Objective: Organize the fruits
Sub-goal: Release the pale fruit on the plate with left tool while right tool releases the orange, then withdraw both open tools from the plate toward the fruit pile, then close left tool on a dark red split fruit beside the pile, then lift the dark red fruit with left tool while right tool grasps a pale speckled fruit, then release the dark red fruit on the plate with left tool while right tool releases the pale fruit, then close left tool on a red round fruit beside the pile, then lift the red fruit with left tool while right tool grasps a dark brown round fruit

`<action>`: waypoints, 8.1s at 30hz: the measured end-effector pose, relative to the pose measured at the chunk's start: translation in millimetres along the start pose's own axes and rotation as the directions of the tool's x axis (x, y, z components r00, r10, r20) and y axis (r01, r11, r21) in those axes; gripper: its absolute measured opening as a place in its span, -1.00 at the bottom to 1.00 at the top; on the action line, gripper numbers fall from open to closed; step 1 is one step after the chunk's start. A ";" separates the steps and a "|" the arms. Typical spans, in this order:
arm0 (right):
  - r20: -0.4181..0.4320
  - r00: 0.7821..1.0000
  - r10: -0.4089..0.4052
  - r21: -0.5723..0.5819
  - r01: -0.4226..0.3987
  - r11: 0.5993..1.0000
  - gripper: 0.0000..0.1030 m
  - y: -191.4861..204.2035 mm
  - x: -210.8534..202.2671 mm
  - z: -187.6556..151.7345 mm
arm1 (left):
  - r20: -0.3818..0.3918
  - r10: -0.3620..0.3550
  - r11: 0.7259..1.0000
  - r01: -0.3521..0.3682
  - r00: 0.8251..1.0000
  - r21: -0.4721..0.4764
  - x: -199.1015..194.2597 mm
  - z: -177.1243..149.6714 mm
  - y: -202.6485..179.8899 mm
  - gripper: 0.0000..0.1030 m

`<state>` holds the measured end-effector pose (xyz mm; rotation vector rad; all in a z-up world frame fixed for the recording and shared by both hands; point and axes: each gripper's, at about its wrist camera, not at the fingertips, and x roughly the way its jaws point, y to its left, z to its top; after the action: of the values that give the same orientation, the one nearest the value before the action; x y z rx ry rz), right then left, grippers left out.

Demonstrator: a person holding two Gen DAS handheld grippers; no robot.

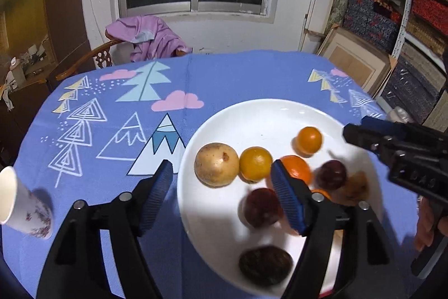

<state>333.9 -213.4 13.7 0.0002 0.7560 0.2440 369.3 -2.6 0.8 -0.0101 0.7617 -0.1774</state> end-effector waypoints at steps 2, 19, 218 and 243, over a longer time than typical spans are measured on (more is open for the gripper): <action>0.070 0.997 0.016 -0.013 -0.015 1.000 0.38 2.4 -38.1 -5.6 | 0.030 0.002 1.000 -0.002 1.000 0.000 -27.6 -7.6 0.0 0.57; 0.264 0.964 -0.009 0.110 -0.020 0.994 0.93 -36.0 -146.1 -161.9 | -0.008 0.068 0.997 -0.067 0.998 0.021 -84.1 -130.2 -21.8 0.85; 0.187 0.975 0.124 0.294 -0.176 0.939 0.87 -69.8 -125.4 -141.4 | -0.141 -0.065 0.985 0.086 0.988 0.147 -38.5 -137.0 -63.0 -0.42; -0.140 0.976 0.165 -0.088 -0.178 0.980 0.06 40.4 -81.1 -199.7 | -0.062 -0.046 0.997 0.050 0.997 0.062 -95.6 -156.1 -16.6 -0.43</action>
<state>132.6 -209.4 -73.2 -0.0459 0.8759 0.4499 191.6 5.3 -45.6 0.0378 0.8162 -0.2484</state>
